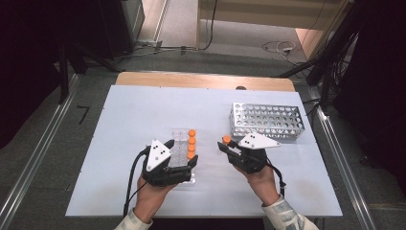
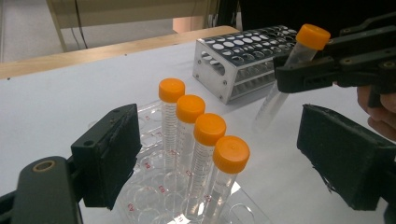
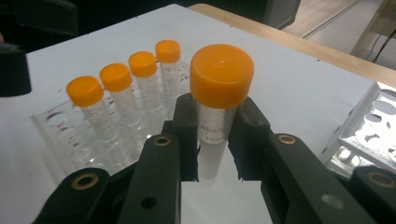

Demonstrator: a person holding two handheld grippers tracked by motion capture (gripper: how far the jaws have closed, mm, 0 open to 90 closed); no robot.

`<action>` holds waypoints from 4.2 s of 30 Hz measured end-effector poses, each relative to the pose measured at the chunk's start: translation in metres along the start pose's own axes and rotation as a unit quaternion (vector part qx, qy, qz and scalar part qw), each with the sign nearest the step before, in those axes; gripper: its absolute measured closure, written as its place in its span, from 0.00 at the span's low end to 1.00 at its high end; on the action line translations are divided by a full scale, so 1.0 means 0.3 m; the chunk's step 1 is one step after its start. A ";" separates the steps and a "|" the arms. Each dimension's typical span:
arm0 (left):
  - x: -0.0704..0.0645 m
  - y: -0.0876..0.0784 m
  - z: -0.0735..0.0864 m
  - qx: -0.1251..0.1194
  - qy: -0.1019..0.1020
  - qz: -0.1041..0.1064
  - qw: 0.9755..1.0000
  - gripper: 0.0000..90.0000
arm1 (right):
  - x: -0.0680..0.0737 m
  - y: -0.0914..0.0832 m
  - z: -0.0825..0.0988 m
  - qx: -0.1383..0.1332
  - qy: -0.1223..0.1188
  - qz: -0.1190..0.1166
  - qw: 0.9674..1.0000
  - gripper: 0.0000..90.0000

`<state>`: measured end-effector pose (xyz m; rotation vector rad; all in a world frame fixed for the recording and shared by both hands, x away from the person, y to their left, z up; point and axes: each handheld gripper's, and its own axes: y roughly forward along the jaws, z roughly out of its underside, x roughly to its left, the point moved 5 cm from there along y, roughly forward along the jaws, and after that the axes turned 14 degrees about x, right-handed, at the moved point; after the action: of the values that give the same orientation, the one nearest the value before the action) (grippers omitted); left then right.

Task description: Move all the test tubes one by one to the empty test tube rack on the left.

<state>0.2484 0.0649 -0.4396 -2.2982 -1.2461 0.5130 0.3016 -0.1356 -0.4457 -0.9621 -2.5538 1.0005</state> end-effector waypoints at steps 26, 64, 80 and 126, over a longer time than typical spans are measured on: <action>-0.111 -0.009 -0.004 0.004 0.034 0.046 0.998 0.22 | 0.113 -0.014 0.120 0.031 -0.037 -0.035 0.998 0.80; -0.231 0.073 0.023 0.038 0.078 0.106 0.991 0.65 | 0.181 -0.002 0.145 0.042 -0.071 -0.048 0.995 0.80; -0.240 0.086 0.031 0.040 0.078 0.104 0.991 0.75 | 0.182 0.000 0.149 0.043 -0.070 -0.051 0.995 0.80; -0.246 0.107 0.022 0.037 0.043 0.092 0.994 0.77 | 0.123 -0.049 0.222 0.042 -0.029 -0.064 0.997 0.22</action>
<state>0.2285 -0.0117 -0.4559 -2.3579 -0.9656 0.5093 0.2379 -0.1542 -0.4856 -0.7489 -2.5585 1.1047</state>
